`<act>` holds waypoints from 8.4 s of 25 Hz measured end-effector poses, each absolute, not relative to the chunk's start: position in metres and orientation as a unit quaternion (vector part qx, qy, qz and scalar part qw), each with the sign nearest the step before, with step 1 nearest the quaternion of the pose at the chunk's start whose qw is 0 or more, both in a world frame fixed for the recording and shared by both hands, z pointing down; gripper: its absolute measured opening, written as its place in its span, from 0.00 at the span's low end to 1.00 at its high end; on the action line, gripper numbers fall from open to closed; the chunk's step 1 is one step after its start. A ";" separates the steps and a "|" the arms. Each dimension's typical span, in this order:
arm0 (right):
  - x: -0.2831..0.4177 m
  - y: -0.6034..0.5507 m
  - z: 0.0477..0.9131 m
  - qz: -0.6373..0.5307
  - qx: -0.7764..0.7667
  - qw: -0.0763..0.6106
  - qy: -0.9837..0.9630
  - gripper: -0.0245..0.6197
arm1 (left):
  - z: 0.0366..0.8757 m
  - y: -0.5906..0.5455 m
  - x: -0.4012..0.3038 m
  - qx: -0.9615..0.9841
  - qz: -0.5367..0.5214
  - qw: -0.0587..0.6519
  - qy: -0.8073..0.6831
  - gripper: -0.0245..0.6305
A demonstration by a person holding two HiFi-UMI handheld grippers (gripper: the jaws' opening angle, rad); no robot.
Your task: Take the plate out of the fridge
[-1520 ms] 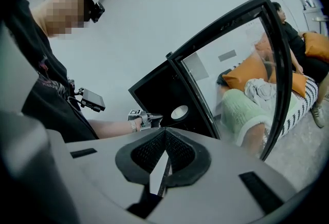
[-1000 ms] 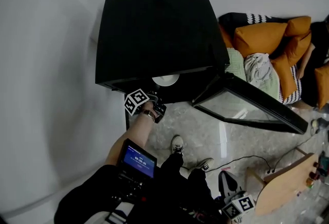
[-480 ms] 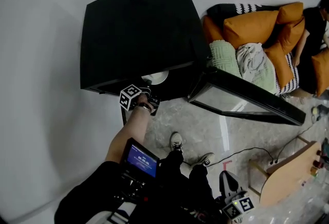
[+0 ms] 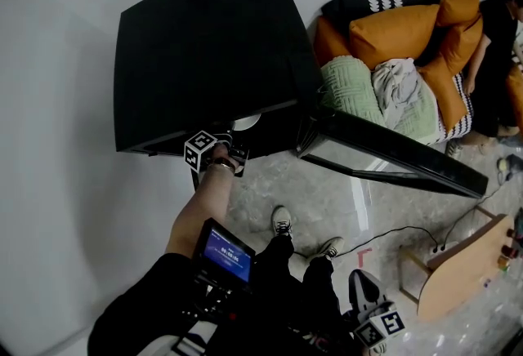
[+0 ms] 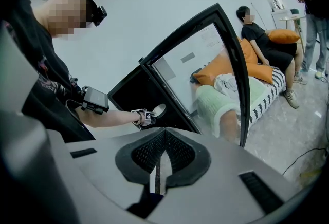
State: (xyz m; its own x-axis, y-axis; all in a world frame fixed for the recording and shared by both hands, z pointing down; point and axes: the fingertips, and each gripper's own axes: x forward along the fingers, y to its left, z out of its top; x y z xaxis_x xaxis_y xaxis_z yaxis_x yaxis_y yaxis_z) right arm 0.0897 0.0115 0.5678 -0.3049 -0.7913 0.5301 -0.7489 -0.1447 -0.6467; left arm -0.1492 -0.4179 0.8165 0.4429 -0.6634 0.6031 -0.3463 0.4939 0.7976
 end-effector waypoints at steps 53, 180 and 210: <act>0.080 0.001 0.586 -0.484 -0.547 0.004 0.683 0.05 | 0.819 -0.341 -0.148 0.507 -0.193 0.662 -0.518 0.08; 0.146 0.009 0.510 -0.357 -0.439 0.124 0.816 0.05 | 0.421 -0.384 -0.146 0.547 -0.257 0.573 -0.554 0.08; 0.165 0.006 0.504 -0.354 -0.444 0.180 0.804 0.05 | 0.424 -0.387 -0.163 0.525 -0.079 0.585 -0.613 0.24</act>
